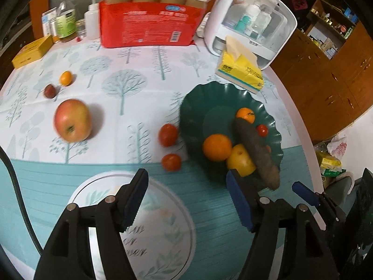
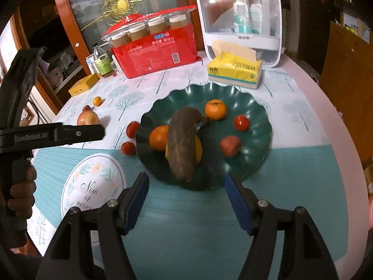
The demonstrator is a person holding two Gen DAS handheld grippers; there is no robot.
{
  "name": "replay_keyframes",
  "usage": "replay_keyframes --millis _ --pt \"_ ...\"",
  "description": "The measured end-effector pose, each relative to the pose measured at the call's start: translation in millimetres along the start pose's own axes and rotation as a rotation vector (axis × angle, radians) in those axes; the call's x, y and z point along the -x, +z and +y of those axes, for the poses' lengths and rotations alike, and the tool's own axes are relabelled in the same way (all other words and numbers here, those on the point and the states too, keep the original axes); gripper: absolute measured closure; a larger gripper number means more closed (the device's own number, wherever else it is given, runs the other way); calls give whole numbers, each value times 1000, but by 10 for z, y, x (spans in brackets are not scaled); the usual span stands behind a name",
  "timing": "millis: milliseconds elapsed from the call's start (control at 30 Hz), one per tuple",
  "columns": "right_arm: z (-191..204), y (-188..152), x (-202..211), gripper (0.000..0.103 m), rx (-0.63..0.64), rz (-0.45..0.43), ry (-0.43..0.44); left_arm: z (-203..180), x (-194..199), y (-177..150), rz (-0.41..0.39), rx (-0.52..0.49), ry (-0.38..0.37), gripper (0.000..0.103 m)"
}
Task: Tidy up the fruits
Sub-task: 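Withdraw both open tools from the green plate toward the apple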
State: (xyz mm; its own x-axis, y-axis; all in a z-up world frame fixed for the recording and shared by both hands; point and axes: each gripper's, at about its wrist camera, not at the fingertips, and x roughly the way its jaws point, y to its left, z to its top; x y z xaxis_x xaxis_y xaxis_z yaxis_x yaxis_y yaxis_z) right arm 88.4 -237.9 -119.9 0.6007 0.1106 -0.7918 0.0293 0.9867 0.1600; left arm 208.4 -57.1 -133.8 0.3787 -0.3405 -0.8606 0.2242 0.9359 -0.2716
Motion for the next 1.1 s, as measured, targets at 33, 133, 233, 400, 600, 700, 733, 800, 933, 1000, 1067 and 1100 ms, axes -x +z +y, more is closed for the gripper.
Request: replay_keyframes --millis 33,133,233,400,600,700,733,800,933,1000,1067,1100 --pt "16 -21 3 35 -10 10 -1 44 33 -29 0 4 5 31" --pt "55 -77 6 35 -54 36 11 173 120 -95 9 9 26 28" --pt "85 -123 4 35 -110 54 32 307 200 -118 26 13 30 27" --pt "184 -183 -30 35 -181 93 42 513 356 -115 50 -4 61 21" --pt "318 -202 -93 35 -270 121 66 770 449 -75 109 -55 134 18" --pt "395 -210 -161 35 -305 142 88 908 457 -35 144 -76 159 17" --pt "429 -214 -188 35 -316 148 98 955 459 -18 153 -88 173 17" --pt "500 -211 -243 35 -330 156 104 1032 448 32 173 -106 191 17" --pt "652 -196 -349 35 -338 167 106 1212 428 179 197 -125 216 17" --pt "723 -191 -407 35 -343 174 102 1298 392 278 213 -135 232 17" --pt "797 -180 -470 35 -348 178 95 1373 351 381 226 -149 241 17" --pt "826 -173 -495 35 -348 179 91 1398 334 419 230 -156 244 17"
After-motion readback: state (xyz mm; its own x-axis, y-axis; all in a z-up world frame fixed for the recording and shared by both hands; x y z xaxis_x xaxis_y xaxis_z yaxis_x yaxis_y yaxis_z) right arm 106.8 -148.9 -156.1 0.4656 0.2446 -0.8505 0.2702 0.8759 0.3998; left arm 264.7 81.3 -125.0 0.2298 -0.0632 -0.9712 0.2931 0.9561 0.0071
